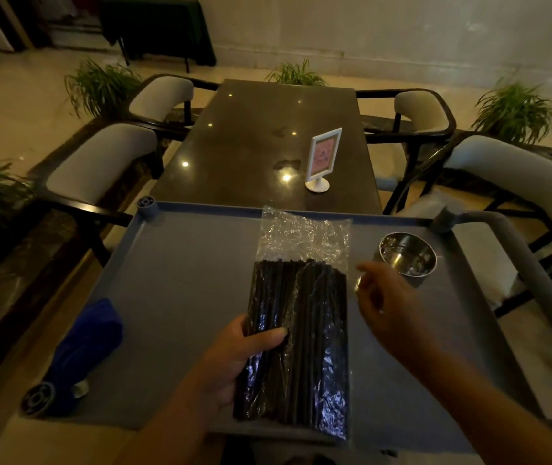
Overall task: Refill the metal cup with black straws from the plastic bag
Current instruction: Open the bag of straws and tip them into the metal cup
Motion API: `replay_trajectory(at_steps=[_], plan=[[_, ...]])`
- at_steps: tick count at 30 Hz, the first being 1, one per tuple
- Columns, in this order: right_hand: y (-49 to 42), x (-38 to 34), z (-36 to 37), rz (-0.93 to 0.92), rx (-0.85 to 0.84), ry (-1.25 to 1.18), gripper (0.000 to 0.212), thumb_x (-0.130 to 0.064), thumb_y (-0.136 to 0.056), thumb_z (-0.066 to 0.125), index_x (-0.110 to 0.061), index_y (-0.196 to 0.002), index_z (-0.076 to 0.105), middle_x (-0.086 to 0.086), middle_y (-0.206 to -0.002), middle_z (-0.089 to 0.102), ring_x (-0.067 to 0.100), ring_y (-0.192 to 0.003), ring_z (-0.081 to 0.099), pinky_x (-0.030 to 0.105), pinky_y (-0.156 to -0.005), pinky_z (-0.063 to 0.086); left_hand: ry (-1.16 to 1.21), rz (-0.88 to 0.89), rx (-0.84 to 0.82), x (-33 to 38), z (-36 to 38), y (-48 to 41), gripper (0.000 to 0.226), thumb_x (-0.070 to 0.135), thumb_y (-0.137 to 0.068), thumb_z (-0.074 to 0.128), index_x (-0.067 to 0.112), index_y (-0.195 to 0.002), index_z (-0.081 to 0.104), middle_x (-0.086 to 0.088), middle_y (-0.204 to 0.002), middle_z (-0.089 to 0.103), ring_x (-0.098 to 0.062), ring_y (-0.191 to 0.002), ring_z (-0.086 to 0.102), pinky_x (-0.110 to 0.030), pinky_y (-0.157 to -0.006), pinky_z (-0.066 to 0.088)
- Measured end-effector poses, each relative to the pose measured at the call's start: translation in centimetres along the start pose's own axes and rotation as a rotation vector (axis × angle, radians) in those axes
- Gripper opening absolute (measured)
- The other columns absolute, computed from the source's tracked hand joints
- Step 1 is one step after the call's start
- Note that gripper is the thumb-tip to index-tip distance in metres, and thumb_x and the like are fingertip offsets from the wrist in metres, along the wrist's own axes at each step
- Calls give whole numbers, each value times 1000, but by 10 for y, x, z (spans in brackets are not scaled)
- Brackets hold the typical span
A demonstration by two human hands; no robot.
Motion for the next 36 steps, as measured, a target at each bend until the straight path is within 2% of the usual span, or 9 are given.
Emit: replay_trajectory(at_steps=[4, 8, 11, 16, 22, 26, 29, 33, 36], plan=[[41, -21, 23, -127, -49, 146, 75, -26, -70, 73, -17, -137, 38, 7, -132, 42, 8, -91, 56, 21, -72, 53, 3, 22, 46, 7, -3, -2, 48, 13, -68, 85, 8, -112, 68, -23, -107, 73, -43, -100, 70, -49, -79, 60], [55, -26, 27, -123, -26, 105, 93, -31, -63, 79, -17, -142, 33, 14, -149, 28, 13, -106, 53, 26, -83, 52, -9, 19, 64, 9, 0, -3, 49, 11, -70, 79, 4, -116, 63, -24, -107, 73, -42, -98, 71, -51, -80, 60], [54, -33, 26, -175, -21, 81, 86, -34, -72, 73, -23, -147, 31, 12, -156, 22, 12, -102, 57, 28, -79, 58, -14, 1, 47, 7, 8, -5, 53, 12, -68, 85, 4, -116, 65, -28, -114, 70, -47, -105, 68, -55, -85, 58], [53, -45, 29, -277, -15, 81, 66, -49, -95, 46, -31, -153, 21, 5, -163, 12, 18, -138, 37, 35, -103, 47, -31, -61, -9, 1, 24, -10, 45, 18, -65, 91, 11, -106, 74, -25, -114, 72, -43, -107, 69, -46, -81, 59], [55, -48, 27, -305, -22, 68, 60, -48, -94, 52, -32, -149, 33, 0, -161, 22, 15, -140, 36, 32, -104, 47, -121, -28, -46, 6, 36, -15, 44, 31, -72, 87, 13, -109, 73, -25, -116, 71, -43, -108, 68, -47, -85, 59], [53, -38, 14, -252, 22, 38, 54, -51, -97, 47, -32, -146, 38, -1, -160, 26, 13, -141, 36, 30, -104, 47, -106, 31, -51, 5, 46, -22, 58, 59, -94, 53, 15, -129, 63, -26, -128, 64, -45, -121, 60, -59, -102, 47], [52, -33, 4, -228, 45, 11, 52, -49, -98, 45, -36, -147, 34, -4, -159, 25, 13, -142, 34, 33, -103, 49, -166, 98, 0, 16, 45, -24, 61, 67, -93, 40, 23, -124, 67, -19, -120, 70, -36, -112, 67, -43, -86, 59], [53, -34, -7, -224, 39, 12, 52, -49, -98, 43, -35, -148, 34, -4, -159, 25, 13, -143, 33, 31, -105, 47, -283, 308, 29, 48, 41, -22, 39, 44, -94, 44, 36, -129, 58, -8, -115, 74, -25, -100, 73, -33, -72, 61], [53, -40, -19, -224, 55, -11, 55, -42, -96, 53, -33, -147, 36, -2, -159, 26, 15, -143, 32, 20, -113, 32, -416, 419, -84, 62, 47, -12, 50, 18, -95, 40, 45, -138, 47, -12, -119, 71, -25, -93, 73, -28, -70, 59]])
Point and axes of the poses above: each hand's wrist, its own y-axis away from the middle knuckle, its own z-axis out of the palm, x = y × z, the point moved 10 cm from there along -y, towards the middle knuckle
